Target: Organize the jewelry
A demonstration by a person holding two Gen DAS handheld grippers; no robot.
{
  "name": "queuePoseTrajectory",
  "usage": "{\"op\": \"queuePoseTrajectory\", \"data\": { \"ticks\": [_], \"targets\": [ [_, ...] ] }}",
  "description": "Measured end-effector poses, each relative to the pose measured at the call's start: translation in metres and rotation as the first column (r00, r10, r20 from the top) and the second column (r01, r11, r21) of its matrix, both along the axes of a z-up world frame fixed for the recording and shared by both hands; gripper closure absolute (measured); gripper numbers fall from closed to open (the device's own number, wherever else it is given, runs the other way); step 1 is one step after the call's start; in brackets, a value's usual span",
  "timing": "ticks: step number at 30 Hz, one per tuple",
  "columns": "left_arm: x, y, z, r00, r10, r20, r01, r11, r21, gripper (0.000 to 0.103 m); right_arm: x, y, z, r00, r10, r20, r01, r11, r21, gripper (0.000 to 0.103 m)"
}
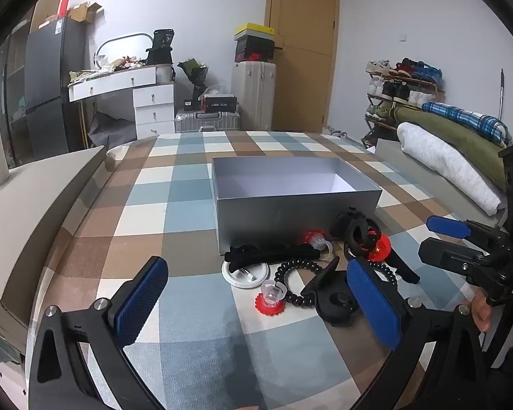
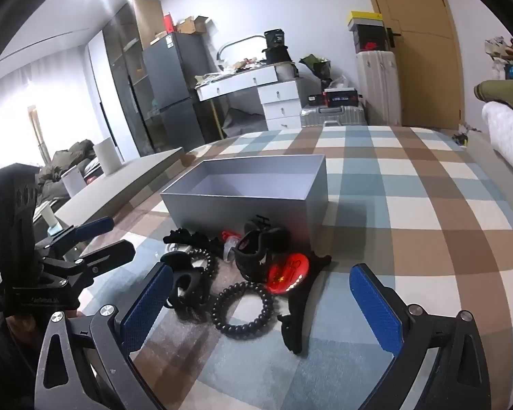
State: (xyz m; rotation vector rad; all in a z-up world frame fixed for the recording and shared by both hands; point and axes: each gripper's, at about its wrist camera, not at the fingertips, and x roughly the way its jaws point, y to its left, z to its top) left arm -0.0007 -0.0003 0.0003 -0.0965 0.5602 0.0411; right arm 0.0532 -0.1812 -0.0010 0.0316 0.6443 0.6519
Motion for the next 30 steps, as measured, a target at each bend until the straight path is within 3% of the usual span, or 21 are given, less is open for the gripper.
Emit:
{"op": "queuePoseTrajectory", "data": {
  "ticks": [30],
  "targets": [
    [0.0018, 0.0014, -0.0027, 1.0, -0.003, -0.02, 0.003, 1.0, -0.007, 0.001, 0.0001, -0.002, -0.0028, 1.0, 0.002, -0.001, -0.002, 1.0, -0.007, 0.0]
  ]
}}
